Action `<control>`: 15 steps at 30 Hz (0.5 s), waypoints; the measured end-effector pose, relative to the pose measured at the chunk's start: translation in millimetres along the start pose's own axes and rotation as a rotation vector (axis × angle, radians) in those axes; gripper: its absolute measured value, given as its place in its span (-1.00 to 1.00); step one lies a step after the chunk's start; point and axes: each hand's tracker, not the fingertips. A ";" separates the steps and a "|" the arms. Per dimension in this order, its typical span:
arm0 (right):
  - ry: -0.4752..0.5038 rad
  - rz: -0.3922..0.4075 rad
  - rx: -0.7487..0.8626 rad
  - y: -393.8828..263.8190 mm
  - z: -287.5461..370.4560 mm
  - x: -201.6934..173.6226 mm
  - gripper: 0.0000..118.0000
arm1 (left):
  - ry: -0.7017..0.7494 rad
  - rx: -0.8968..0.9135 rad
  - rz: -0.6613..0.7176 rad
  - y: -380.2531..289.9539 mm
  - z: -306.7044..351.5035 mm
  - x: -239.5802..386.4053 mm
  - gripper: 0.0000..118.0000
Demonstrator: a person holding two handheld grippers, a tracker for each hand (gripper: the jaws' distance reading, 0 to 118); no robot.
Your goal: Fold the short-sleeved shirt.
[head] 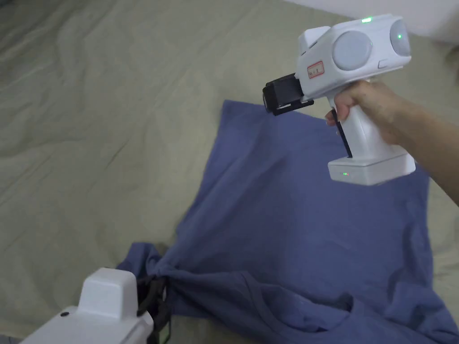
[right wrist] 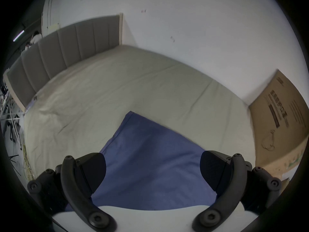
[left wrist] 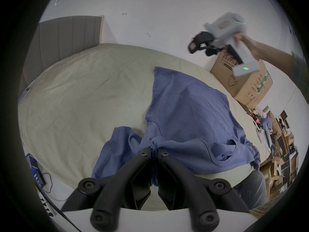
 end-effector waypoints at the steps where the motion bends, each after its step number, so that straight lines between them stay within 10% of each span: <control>1: -0.004 0.000 -0.019 9.7 -18.8 -3.5 0.92 | 0.003 -0.007 0.007 -0.3 -1.7 -0.7 -0.96; 15: 0.003 -0.083 -0.186 63.3 -164.0 -51.0 0.84 | -0.009 -0.070 0.096 6.5 -9.3 -8.4 -0.96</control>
